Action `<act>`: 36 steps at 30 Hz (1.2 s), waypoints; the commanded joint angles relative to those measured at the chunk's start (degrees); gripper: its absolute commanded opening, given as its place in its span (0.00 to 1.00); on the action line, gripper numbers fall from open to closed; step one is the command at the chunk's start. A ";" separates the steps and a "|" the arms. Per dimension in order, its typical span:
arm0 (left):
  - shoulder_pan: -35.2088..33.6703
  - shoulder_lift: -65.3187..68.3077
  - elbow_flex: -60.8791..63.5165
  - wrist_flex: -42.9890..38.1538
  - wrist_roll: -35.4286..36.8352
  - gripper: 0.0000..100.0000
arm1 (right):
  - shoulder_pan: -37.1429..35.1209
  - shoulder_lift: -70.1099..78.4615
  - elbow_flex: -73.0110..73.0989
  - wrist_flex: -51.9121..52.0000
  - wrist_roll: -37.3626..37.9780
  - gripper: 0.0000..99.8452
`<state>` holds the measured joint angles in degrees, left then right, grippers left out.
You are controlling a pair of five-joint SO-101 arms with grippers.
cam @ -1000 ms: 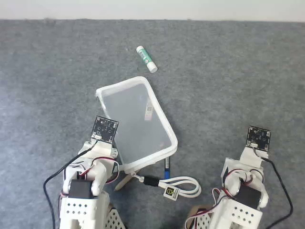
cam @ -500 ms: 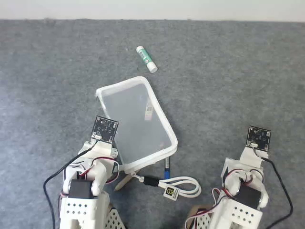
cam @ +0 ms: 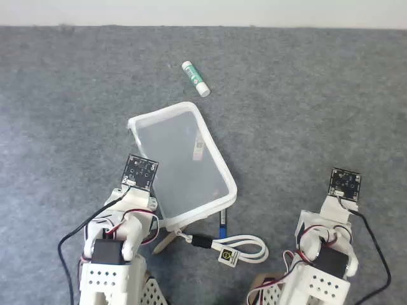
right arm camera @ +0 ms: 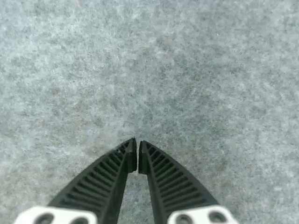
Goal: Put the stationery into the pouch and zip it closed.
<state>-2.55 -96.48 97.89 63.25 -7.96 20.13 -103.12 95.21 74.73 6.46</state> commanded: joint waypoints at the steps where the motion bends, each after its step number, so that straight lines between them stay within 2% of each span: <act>1: -0.35 -1.14 -1.01 0.26 0.18 0.01 | -0.04 -0.84 1.23 0.40 0.44 0.01; 7: -0.97 -1.14 -3.03 0.44 0.09 0.01 | -4.79 -0.84 1.23 0.40 0.62 0.01; 13: -13.63 -1.14 -4.97 -1.67 0.09 0.01 | -5.67 -0.84 1.23 0.40 0.88 0.01; 19: -21.36 -1.14 -5.05 -4.22 0.44 0.01 | -6.46 -0.84 1.23 0.40 0.88 0.01; 24: -21.45 -1.14 -4.88 -4.22 0.26 0.01 | -7.69 -0.92 -0.62 0.22 0.62 0.01; 31: -21.98 -1.14 -3.21 -3.96 -1.14 0.01 | 0.13 -0.92 -9.67 0.13 1.05 0.01; 34: -21.27 -1.14 -2.95 -4.22 -7.56 0.01 | 0.04 -0.92 -12.04 -1.71 5.89 0.01; 36: -19.69 -1.14 -2.86 -4.31 -8.00 0.01 | 0.31 -0.92 -12.66 -4.70 11.43 0.01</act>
<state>-23.65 -96.48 96.84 61.05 -14.11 19.43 -103.21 86.77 73.58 10.77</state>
